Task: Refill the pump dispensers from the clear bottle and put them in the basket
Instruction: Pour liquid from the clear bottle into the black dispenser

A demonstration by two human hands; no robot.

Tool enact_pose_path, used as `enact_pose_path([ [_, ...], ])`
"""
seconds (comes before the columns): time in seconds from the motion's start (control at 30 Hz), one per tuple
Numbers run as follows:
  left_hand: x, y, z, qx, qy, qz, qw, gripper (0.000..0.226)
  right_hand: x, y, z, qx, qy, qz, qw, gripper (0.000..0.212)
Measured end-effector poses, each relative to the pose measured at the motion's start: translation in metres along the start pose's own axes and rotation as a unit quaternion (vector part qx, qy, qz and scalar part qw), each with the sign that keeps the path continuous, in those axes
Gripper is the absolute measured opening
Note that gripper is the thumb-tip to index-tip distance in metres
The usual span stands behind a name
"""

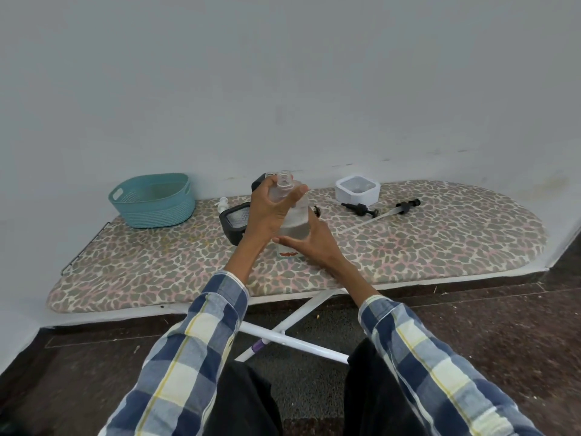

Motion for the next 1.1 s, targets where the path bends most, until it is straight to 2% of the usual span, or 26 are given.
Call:
enact_pose_path([
  [0.1, 0.005, -0.010, 0.001, -0.049, 0.040, -0.010, 0.998, 0.059, 0.002, 0.000, -0.001, 0.019, -0.005, -0.017, 1.000, 0.093],
  [0.2, 0.036, -0.019, 0.017, -0.067, 0.033, -0.144, 0.987, 0.046, 0.003, 0.000, -0.007, 0.018, -0.025, -0.043, 0.999, 0.096],
  [0.27, 0.062, -0.022, 0.039, -0.030, 0.044, -0.245, 0.968, 0.034, 0.007, 0.001, -0.010, 0.016, -0.033, -0.063, 0.997, 0.097],
  [0.33, 0.084, -0.024, 0.066, 0.039, 0.070, -0.292, 0.953, 0.029, 0.010, 0.001, -0.013, 0.014, -0.037, -0.082, 0.996, 0.096],
  [0.5, 0.103, -0.022, 0.114, 0.123, 0.114, -0.239, 0.956, 0.059, 0.016, 0.000, -0.015, 0.011, -0.038, -0.123, 0.992, 0.093],
  [0.63, 0.097, -0.014, 0.121, 0.152, 0.222, -0.213, 0.939, 0.073, 0.015, 0.000, -0.017, 0.007, -0.035, -0.125, 0.992, 0.099],
  [0.73, 0.094, -0.013, 0.122, 0.156, 0.262, -0.194, 0.932, 0.072, 0.015, 0.000, -0.017, 0.006, -0.040, -0.127, 0.991, 0.099],
  [0.93, 0.093, -0.017, 0.115, 0.116, 0.212, -0.186, 0.952, 0.077, 0.015, 0.000, -0.013, 0.007, -0.037, -0.126, 0.991, 0.100],
  [1.1, 0.084, -0.027, 0.101, 0.037, 0.125, -0.132, 0.983, 0.077, 0.014, -0.001, -0.015, 0.009, -0.043, -0.132, 0.990, 0.102],
])
Point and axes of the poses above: each hand's wrist, its own y-axis towards the middle knuckle, its own x-axis out of the back of the hand, z = x × y, the point moved 6 cm from there along y, towards the middle knuckle, and after that the axes turned 8 degrees about x, right-handed, at the moved point
